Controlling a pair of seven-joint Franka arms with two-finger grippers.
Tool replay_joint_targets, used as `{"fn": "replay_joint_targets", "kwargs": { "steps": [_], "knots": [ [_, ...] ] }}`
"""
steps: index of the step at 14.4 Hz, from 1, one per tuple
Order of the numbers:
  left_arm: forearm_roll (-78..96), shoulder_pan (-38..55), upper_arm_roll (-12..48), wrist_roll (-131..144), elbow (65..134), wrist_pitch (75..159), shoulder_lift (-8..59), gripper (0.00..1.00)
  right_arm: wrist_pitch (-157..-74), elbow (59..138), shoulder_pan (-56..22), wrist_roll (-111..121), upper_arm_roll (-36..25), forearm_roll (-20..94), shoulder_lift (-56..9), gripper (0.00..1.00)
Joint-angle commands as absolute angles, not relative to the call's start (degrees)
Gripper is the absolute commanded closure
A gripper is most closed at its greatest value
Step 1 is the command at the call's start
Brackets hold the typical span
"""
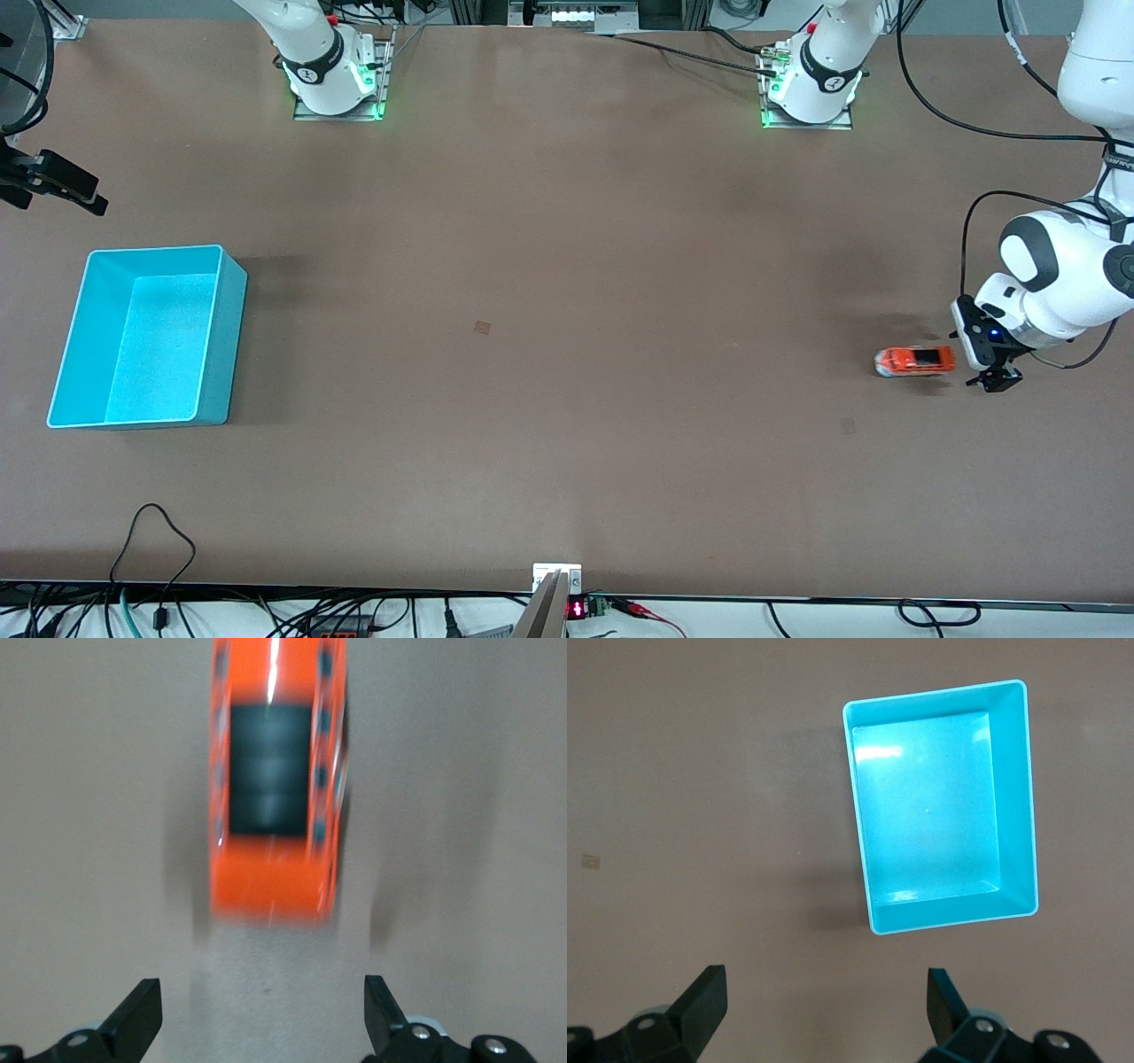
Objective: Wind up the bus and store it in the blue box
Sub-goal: 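Release the bus so it rolls toward the cyan box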
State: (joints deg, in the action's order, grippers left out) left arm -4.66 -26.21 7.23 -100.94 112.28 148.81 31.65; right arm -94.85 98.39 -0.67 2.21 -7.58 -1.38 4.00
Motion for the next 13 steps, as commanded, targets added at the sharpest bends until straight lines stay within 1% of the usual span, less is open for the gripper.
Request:
{"fn": "replay_joint_targets", "kwargs": {
  "steps": [1, 3, 6, 8, 13],
  "knots": [
    [-5.8, -26.5, 7.8, -101.3, 112.1, 145.6, 29.1, 0.00, -95.4, 98.6, -0.3, 2.5, -7.4, -0.8, 4.1, 0.00],
    [-5.8, -26.4, 7.8, -101.2, 110.1, 141.9, 28.6, 0.00, -95.3, 98.6, -0.3, 2.5, -7.5, -0.8, 4.1, 0.00],
    [-5.8, -26.4, 7.8, -99.1, 104.1, 130.5, 28.5, 0.00, -95.4, 98.6, -0.3, 2.5, -7.5, -0.8, 4.1, 0.00],
    [-5.8, -26.4, 7.9, -98.3, 100.9, 125.6, 28.1, 0.00, -95.4, 98.6, -0.3, 2.5, -7.5, -0.8, 4.0, 0.00],
    [-5.7, -26.4, 7.8, -94.7, 100.0, 116.9, 22.0, 0.00, -95.4, 98.6, -0.3, 2.5, -7.5, -0.8, 4.0, 0.00]
  ]
}}
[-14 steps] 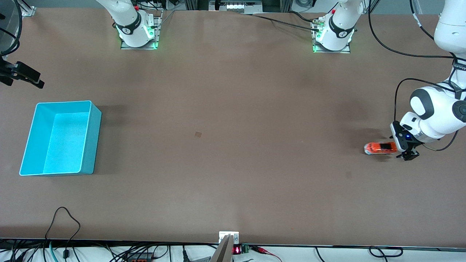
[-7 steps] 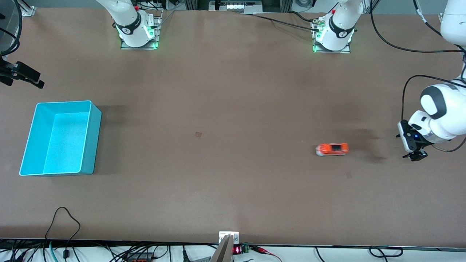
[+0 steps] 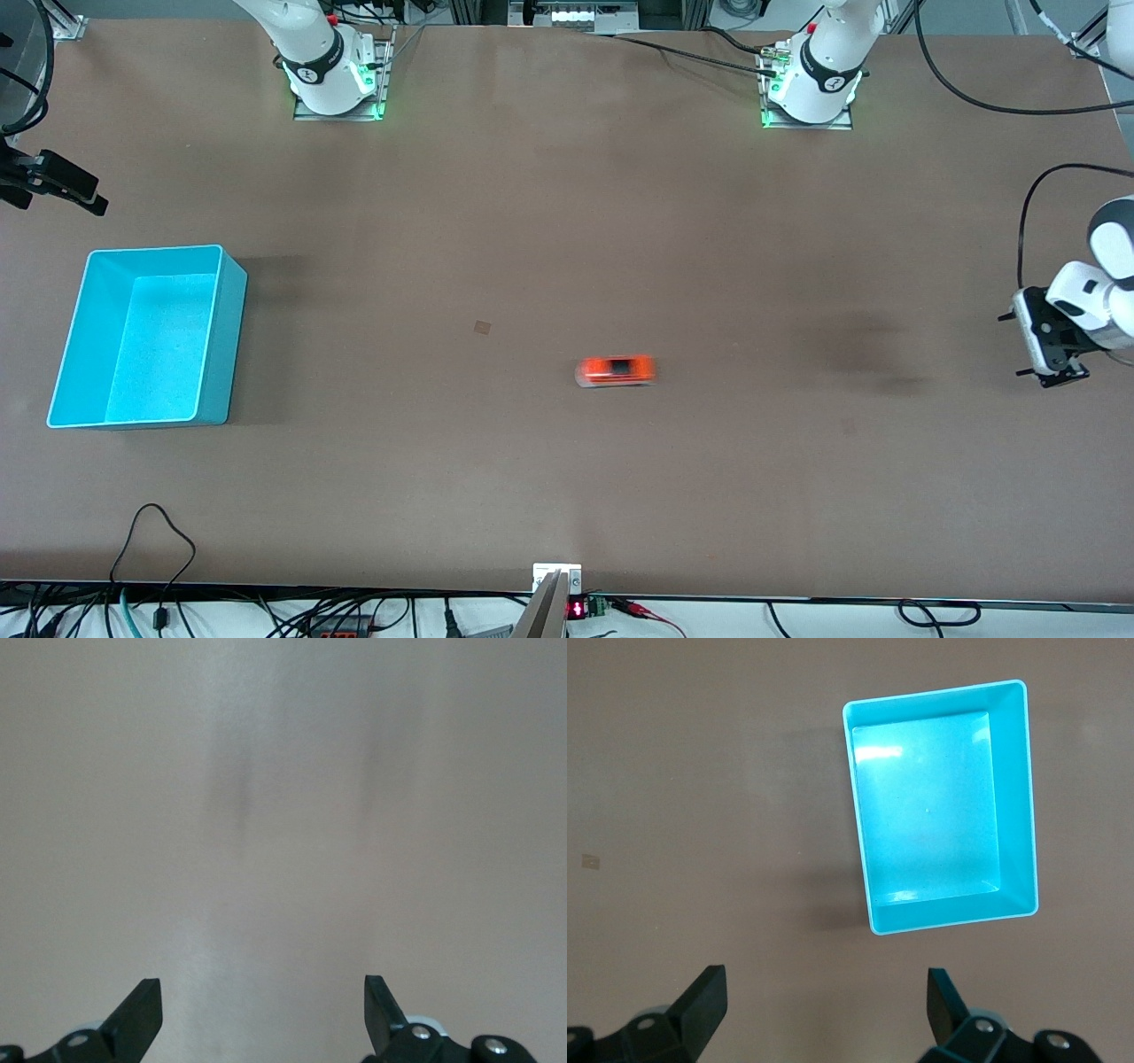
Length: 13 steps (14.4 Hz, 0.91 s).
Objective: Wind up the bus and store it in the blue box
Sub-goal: 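Release the bus so it rolls toward the cyan box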
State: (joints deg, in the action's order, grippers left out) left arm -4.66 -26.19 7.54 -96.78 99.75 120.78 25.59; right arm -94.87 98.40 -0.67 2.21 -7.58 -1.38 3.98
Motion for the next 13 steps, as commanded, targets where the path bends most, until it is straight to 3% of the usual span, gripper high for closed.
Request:
{"fn": "replay_joint_targets", "kwargs": {
  "steps": [1, 7, 13],
  "knots": [
    [-5.7, -26.5, 7.8, -94.6, 99.9, 116.5, 20.8, 0.00, -95.4, 98.6, -0.3, 2.5, -7.4, -0.8, 4.0, 0.00],
    [-5.8, -24.0, 7.7, -93.3, 90.3, 107.2, 19.7, 0.00, -95.4, 98.6, -0.3, 2.5, -7.5, -0.8, 4.0, 0.00],
    [-5.8, -23.7, 7.8, -92.3, 89.9, 106.4, 19.6, 0.00, -95.5, 98.6, -0.4, 2.5, -7.5, -0.8, 4.0, 0.00]
  ]
}}
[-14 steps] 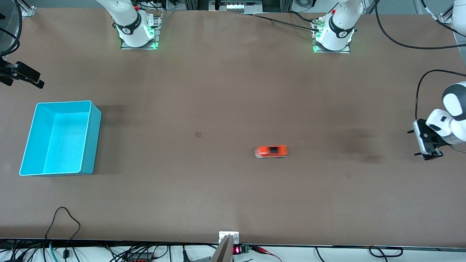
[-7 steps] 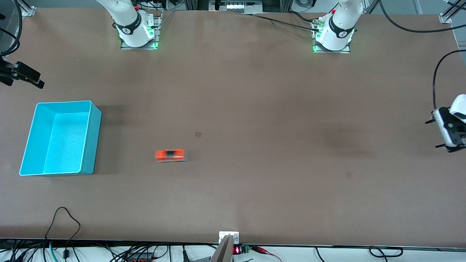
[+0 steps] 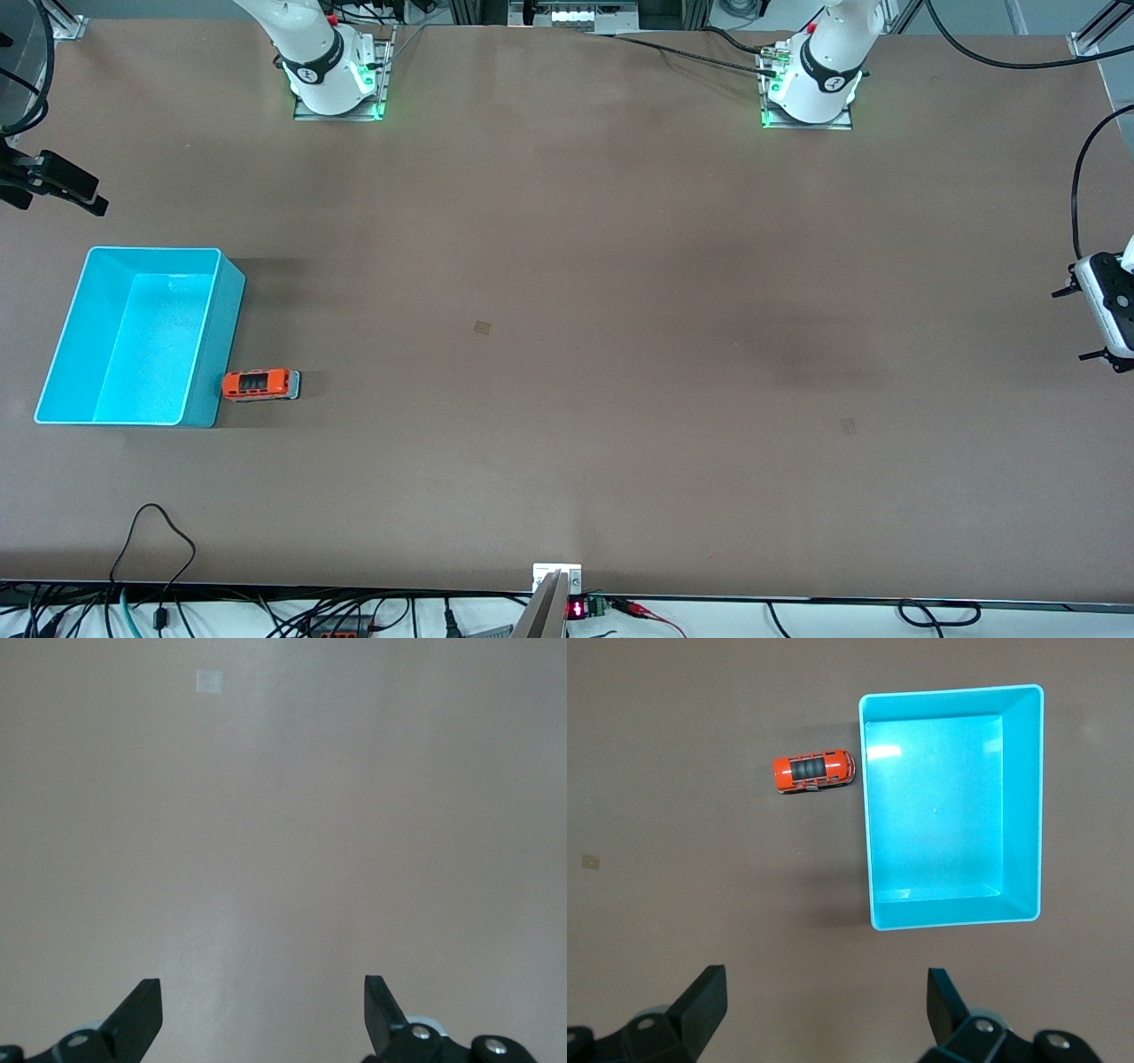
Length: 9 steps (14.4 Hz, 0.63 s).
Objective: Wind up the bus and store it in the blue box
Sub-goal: 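Raise the left gripper away while the right gripper reaches the bus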
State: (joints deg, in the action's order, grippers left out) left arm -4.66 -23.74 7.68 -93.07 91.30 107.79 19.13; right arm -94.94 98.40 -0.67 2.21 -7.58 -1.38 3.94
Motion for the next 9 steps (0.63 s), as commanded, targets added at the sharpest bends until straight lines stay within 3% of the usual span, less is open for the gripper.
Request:
{"fn": "replay_joint_targets", "kwargs": {
  "steps": [1, 9],
  "knots": [
    [-5.8, -23.7, 8.0, -91.9, 89.8, 106.4, 19.5, 0.00, -95.6, 98.5, -0.4, 2.5, -7.5, -0.8, 4.0, 0.00],
    [-5.9, -22.6, 12.8, -64.9, 81.2, 88.2, 19.1, 0.00, -95.9, 98.5, -0.4, 2.5, -7.4, -0.7, 4.0, 0.00]
  ]
}}
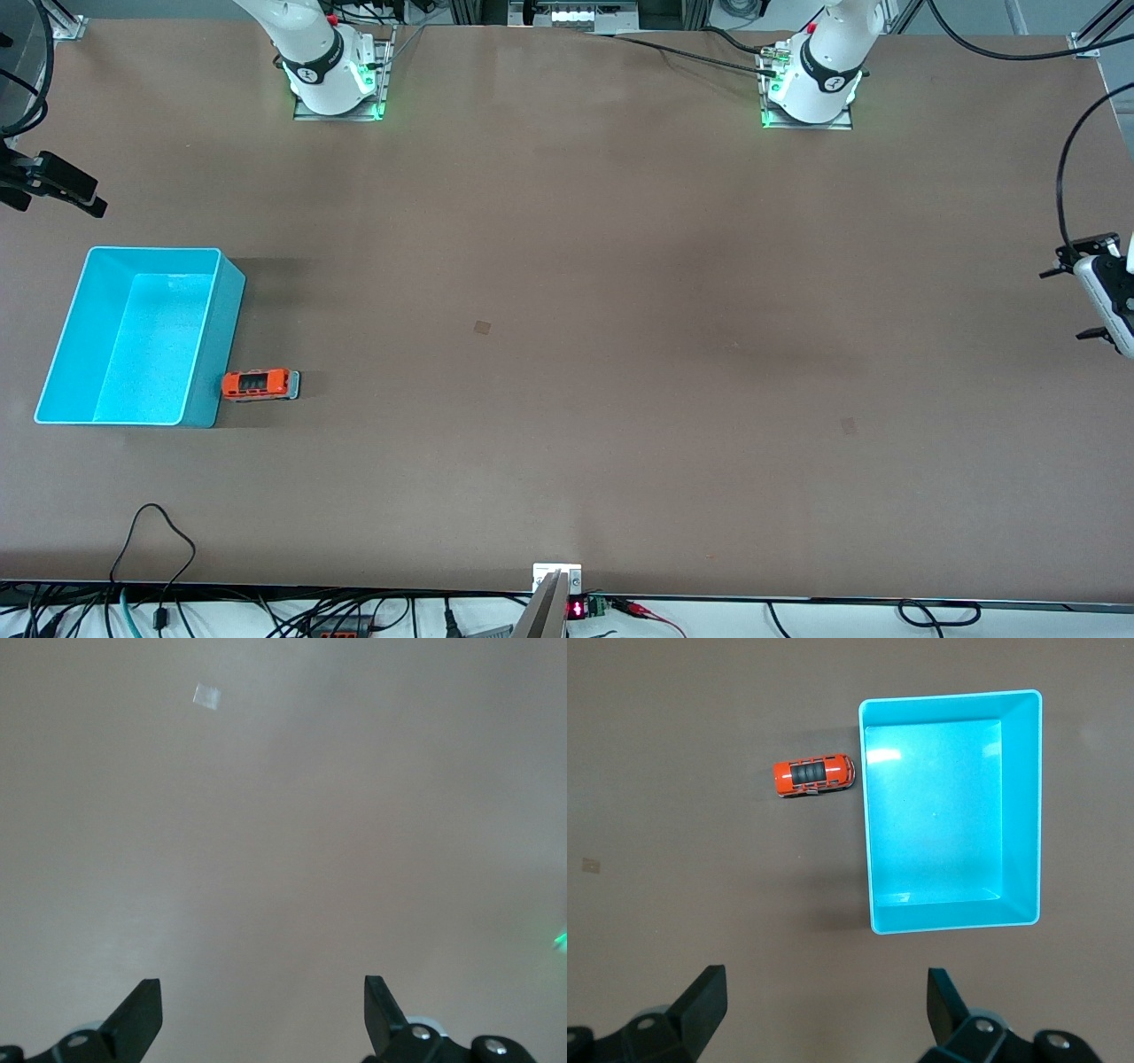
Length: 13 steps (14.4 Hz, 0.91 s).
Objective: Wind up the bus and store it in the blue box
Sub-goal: 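Raise the left gripper away while the right gripper reaches the bus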
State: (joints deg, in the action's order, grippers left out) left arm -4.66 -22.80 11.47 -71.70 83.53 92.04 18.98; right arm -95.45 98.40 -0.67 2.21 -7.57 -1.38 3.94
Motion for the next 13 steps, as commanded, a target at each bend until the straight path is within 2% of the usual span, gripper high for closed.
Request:
{"fn": "replay_joint_targets", "kwargs": {
  "steps": [1, 4, 7, 9, 13],
  "knots": [
    [-5.9, -22.6, 14.0, -60.3, 80.7, 87.1, 18.8, 0.00, -95.8, 98.5, -0.4, 2.4, -7.5, -0.7, 4.0, 0.00],
    [-6.1, -22.1, 18.2, -48.6, 77.2, 82.0, 18.4, 0.00, -96.0, 98.5, -0.4, 2.5, -7.4, -0.7, 3.8, 0.00],
    [-8.8, -16.3, 19.2, -35.7, 73.5, 75.4, 18.4, 0.00, -95.9, 97.0, -0.5, 2.6, -7.4, -0.9, 2.3, 0.00],
    [-10.2, -12.2, 19.1, -29.1, 72.8, 74.2, 18.4, 0.00, -95.9, 95.6, -0.5, 2.6, -7.4, -0.9, -0.1, 0.00],
    [-9.1, -11.4, 19.4, -17.4, 71.9, 73.0, 18.3, 0.00, -96.2, 94.7, -0.7, 5.6, -7.1, -1.1, -3.6, 0.00]
  ]
}}
